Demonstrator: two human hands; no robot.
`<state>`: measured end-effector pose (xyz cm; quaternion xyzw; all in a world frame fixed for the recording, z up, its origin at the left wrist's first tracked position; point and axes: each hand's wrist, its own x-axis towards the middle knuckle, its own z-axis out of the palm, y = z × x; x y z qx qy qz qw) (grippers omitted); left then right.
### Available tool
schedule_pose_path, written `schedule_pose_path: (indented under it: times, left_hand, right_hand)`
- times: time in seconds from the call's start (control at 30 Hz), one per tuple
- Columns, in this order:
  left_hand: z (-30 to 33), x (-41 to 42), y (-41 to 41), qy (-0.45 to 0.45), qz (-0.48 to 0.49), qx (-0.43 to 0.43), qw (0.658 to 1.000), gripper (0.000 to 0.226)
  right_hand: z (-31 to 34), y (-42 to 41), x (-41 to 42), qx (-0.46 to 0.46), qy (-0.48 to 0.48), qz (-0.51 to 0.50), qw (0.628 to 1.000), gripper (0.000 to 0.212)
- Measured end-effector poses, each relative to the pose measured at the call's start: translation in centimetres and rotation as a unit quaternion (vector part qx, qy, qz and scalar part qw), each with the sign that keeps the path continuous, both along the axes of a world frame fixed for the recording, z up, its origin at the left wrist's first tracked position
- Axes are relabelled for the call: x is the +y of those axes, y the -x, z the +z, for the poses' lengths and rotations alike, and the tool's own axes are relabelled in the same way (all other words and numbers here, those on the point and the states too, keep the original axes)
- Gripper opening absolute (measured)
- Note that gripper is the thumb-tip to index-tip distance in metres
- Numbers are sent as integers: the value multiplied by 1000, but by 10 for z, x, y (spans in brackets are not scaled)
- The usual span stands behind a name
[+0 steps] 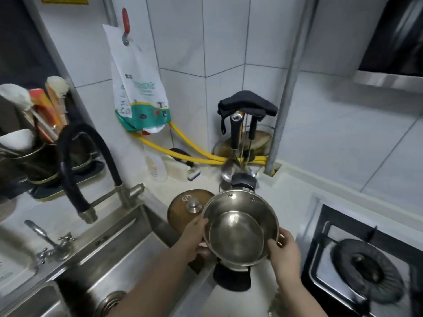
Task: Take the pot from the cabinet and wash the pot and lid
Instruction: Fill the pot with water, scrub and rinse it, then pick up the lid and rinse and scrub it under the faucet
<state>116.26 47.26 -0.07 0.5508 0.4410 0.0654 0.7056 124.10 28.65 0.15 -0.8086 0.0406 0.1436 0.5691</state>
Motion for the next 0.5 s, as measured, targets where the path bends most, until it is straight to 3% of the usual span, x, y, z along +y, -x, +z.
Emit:
schedule_pose_path:
  times: [0.17, 0.5]
  left_hand:
    - [-10, -8, -44, -39, -63, 19, 997, 28]
    - [-21, -13, -88, -55, -83, 22, 995, 17]
  right_hand:
    - [-20, -25, -17, 16, -25, -51, 998, 36]
    - [-48, -48, -23, 39, -60, -110, 991, 37]
